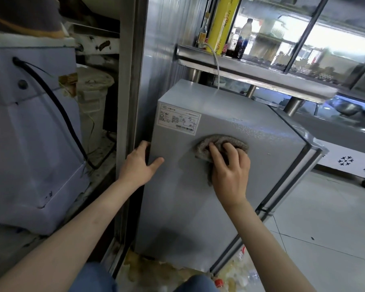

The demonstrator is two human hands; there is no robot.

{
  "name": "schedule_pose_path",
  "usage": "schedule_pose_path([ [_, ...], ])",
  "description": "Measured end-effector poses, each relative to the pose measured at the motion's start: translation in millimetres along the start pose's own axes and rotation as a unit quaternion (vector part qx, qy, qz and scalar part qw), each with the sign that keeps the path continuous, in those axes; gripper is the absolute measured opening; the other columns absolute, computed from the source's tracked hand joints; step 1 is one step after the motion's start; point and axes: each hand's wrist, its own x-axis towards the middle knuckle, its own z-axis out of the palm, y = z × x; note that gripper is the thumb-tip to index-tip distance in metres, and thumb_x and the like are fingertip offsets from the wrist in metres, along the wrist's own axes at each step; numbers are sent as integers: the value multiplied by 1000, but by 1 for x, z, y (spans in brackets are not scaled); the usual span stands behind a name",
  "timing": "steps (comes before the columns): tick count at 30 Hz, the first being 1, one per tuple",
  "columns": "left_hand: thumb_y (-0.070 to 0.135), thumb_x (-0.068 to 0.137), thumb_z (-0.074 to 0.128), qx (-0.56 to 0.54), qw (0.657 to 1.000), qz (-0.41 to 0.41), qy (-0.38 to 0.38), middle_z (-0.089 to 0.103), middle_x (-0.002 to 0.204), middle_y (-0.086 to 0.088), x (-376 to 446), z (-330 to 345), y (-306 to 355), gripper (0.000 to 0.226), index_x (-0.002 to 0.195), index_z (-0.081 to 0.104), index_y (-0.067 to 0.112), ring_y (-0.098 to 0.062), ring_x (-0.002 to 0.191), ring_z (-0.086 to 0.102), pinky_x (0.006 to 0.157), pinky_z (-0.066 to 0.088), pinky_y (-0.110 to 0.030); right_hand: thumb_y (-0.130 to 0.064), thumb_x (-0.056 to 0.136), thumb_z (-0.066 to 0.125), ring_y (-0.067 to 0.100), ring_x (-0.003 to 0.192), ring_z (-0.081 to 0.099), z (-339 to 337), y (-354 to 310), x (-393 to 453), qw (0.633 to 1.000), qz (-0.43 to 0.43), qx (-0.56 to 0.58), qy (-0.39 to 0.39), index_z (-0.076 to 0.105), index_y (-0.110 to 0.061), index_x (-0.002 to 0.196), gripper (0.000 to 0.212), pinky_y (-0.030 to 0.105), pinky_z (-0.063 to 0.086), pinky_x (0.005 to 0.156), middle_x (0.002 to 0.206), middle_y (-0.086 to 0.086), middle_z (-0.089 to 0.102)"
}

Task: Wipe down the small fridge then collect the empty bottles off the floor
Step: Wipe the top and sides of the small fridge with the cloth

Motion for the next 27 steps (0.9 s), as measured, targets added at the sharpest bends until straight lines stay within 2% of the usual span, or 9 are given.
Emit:
schedule_pose_path([
  [3, 48, 83, 62, 11, 1000, -3, 0, 60, 124, -5, 0, 0, 0, 55, 128, 44, 22, -30, 99, 61, 79, 51, -39, -7, 97, 36, 30, 87, 47, 3, 0, -8, 1000, -11, -11, 4, 68, -13, 108, 35, 40, 43, 70, 111, 11, 47],
  [8, 48, 83, 62, 0, 1000, -19, -9, 59, 125, -5, -1, -1, 2, 56, 129, 43, 23, -29, 102, 61, 82, 51, -40, -9, 96, 31, 30, 91, 46, -5, 12, -18, 998, -51, -8, -44, 55, -18, 117, 33, 41, 44, 74, 114, 11, 44],
  [10, 48, 83, 62, -3, 1000, -23, -10, 59, 126, -5, -1, -1, 3, 57, 130, 43, 23, -30, 103, 60, 83, 51, -41, -8, 95, 33, 31, 91, 46, -9, 19, -14, 999, -28, -4, -35, 59, -15, 116, 34, 42, 44, 75, 113, 12, 44],
  [15, 48, 83, 62, -17, 999, -27, -15, 57, 129, -6, -2, -1, 4, 60, 133, 40, 23, -30, 106, 59, 86, 52, -45, 5, 81, 54, 31, 90, 46, -14, 29, -2, 1000, 9, -6, -8, 66, -10, 113, 37, 41, 44, 80, 113, 12, 45],
  [24, 48, 83, 63, -24, 999, -39, -25, 54, 133, -8, -2, 0, 4, 63, 135, 37, 24, -33, 111, 57, 90, 50, -50, -10, 83, 52, 32, 91, 46, -23, 39, -24, 999, 5, -12, -43, 55, -13, 121, 38, 44, 48, 79, 112, 14, 44],
  [27, 49, 82, 62, -27, 998, -42, -30, 54, 134, -8, -2, -1, 5, 63, 136, 37, 25, -33, 112, 57, 90, 50, -50, -9, 82, 54, 32, 97, 43, -34, 45, -23, 997, 72, -5, -31, 54, -10, 122, 40, 42, 43, 85, 113, 17, 45],
])
